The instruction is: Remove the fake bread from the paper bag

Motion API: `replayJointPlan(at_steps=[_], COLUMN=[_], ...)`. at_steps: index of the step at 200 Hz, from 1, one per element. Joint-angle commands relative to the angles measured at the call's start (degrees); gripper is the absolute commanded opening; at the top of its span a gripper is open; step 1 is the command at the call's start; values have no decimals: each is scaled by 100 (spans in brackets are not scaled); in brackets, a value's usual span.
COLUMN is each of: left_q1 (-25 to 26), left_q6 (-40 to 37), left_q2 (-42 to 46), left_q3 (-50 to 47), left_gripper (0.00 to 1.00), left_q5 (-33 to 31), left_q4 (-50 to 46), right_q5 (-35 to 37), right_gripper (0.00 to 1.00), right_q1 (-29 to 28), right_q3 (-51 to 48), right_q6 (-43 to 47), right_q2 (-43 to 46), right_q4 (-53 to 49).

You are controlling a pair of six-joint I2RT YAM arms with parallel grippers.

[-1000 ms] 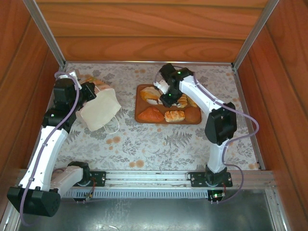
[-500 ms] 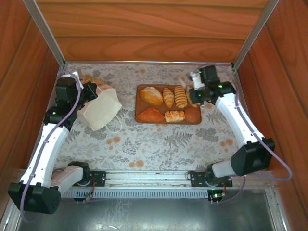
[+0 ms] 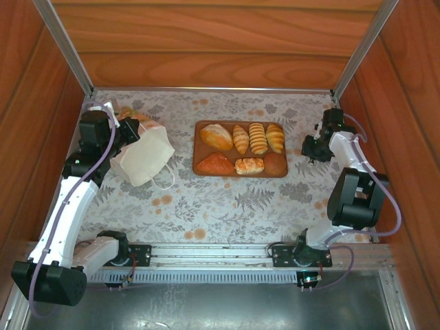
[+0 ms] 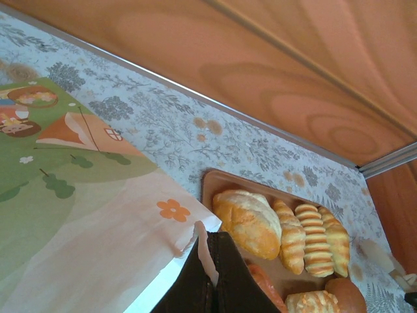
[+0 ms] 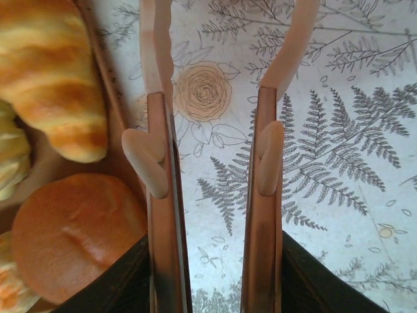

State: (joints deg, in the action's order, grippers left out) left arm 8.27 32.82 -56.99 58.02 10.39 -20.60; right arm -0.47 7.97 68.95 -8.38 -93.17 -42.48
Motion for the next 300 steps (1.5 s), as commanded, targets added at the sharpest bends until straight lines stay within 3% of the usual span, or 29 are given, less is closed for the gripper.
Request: replayJointPlan(at_steps=[1, 55, 136, 300], left_q1=[-3, -7, -6, -14], left_q6=[-91, -90, -90, -100], left_q2=[94, 92, 100, 75], left_q3=[80, 76, 103, 186], left_gripper=[0, 0, 0, 0], left_q5=[57, 40, 50, 127], left_q4=[87, 82, 79, 86], right_q5=[-164, 120, 568, 1], right_gripper=[47, 54, 62, 76], right_q1=[49, 48, 60, 232], right_q3=[123, 202, 99, -207], right_q6=[-48, 264, 280, 136], right_q2=[-309, -990, -1122, -861], right_q4=[86, -50, -86, -60])
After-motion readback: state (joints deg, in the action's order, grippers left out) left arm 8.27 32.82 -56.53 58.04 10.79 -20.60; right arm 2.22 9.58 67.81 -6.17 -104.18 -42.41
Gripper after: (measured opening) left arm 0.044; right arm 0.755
